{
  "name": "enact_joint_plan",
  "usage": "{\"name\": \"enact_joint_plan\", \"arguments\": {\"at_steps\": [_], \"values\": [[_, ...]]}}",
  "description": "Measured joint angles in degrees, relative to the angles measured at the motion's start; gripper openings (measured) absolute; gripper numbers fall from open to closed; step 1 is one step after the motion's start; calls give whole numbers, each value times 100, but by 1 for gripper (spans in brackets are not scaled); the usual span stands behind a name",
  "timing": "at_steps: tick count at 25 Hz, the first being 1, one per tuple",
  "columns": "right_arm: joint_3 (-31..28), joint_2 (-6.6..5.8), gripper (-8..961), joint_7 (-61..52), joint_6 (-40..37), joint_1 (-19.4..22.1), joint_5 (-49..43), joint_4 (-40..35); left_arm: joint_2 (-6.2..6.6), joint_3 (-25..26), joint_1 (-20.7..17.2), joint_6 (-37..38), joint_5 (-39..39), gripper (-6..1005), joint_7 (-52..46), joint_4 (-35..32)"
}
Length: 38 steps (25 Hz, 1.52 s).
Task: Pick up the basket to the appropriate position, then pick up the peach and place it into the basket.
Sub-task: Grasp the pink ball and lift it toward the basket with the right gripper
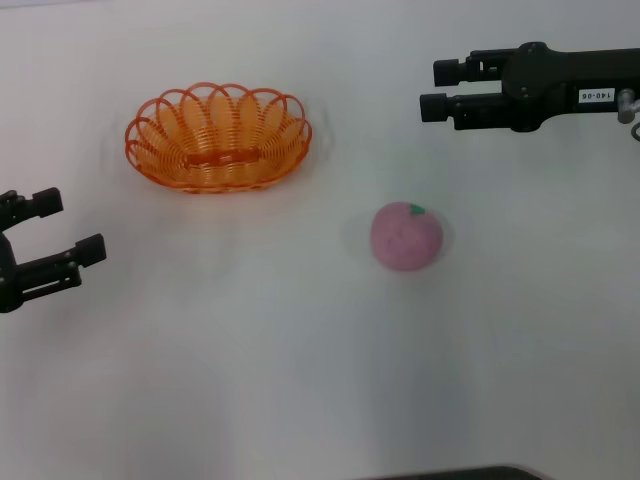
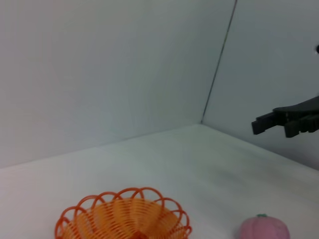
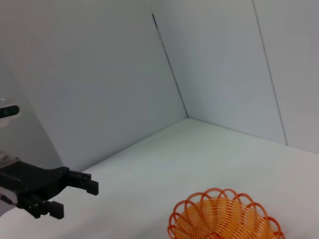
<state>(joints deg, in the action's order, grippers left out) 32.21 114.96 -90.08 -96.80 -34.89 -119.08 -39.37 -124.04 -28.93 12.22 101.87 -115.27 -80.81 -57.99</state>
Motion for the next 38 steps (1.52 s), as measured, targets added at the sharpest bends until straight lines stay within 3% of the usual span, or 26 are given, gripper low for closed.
{"name": "enact_joint_plan", "arguments": {"at_steps": [7,9,18,22,27,32,38], "values": [[30,-75,684,-190,26,-86,0,-104,-12,10,-45,-110,-12,891,7,24],[47,-126,684,-393,-30,-151,-7,-266,-14,11,-46,-116,-13,891,7,28],[728,-315,685,-2099,-410,-388,-336,-2555,-16,8,-60,-108,-97,891,6,34],[786,-217,685,-2725,-999,-779,-951,-3446,-11,-15,-30,-69,-220,891,-69,33],[965,-54,685,-3095,-1482,-1337,-1932,-3940,3,-33,-18,31,-289,891,-134,-13],[1453,108,685,-3157,-1587,-1685,-2906,-3942,21,-7,8,261,-347,891,-141,-26],[2051,224,686,-3201,-1517,-1824,-3207,-3602,29,3,23,411,-451,891,-219,-112]]}}
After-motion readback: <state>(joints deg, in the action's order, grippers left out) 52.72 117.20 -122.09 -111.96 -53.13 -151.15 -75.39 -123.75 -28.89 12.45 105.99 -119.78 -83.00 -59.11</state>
